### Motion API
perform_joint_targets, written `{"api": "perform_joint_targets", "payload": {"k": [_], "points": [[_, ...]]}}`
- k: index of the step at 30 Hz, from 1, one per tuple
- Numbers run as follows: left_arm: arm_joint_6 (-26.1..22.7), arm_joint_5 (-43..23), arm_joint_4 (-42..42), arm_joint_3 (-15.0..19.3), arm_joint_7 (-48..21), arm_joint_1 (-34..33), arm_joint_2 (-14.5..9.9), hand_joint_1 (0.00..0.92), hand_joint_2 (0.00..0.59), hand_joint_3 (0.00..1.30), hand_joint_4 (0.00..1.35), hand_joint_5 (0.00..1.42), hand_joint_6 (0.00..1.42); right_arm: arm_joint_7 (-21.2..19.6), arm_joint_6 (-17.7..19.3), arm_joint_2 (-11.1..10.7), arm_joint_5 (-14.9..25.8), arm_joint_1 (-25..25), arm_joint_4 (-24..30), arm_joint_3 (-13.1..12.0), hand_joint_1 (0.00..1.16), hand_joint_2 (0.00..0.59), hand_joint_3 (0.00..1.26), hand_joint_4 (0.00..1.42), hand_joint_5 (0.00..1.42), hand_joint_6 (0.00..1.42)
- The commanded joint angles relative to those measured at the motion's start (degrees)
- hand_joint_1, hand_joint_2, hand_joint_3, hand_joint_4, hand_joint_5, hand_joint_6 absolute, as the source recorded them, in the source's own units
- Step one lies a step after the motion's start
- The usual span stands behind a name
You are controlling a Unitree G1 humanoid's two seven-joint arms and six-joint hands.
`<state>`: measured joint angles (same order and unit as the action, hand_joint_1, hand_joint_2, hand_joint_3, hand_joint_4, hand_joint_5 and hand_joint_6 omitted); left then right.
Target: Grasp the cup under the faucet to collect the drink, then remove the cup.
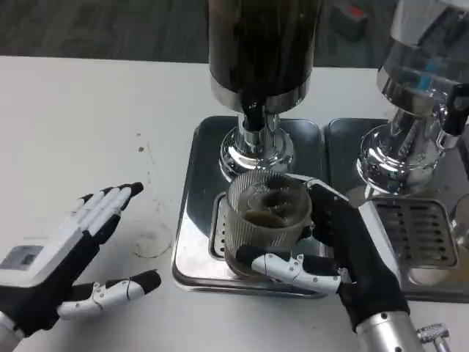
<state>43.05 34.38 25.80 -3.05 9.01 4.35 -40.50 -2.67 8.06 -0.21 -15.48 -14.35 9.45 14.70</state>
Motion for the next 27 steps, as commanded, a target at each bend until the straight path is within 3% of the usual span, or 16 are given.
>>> {"api": "perform_joint_targets", "payload": {"k": [1,10,16,27], "points": [[0.1,2.3,-3.7,0.4,1.4,3.2,-2.4,0.000,0.121,0.00,0.00,0.00,0.00,0.5,0.6,-0.4,0.4,-0.9,4.7,0.3,1.06,0.190,0.50,0.59,0.63,0.91],[-0.8,3.7,-8.5,1.5,3.1,8.7,-3.8,0.000,0.122,0.00,0.00,0.00,0.00,2.4,0.1,-1.2,0.5,-1.8,7.8,0.2,1.05,0.188,0.51,0.60,0.64,0.93],[-1.2,3.3,-9.4,2.3,3.1,10.6,-4.1,0.000,0.123,0.00,0.00,0.00,0.00,4.7,-1.3,-3.7,0.4,-4.7,11.9,-0.1,1.05,0.188,0.51,0.60,0.64,0.94],[-1.7,2.9,-10.4,3.1,3.8,12.3,-3.6,0.000,0.123,0.00,0.00,0.00,0.00,3.8,-2.4,-2.1,0.8,-6.9,13.4,0.8,1.04,0.187,0.51,0.60,0.63,0.94]]}}
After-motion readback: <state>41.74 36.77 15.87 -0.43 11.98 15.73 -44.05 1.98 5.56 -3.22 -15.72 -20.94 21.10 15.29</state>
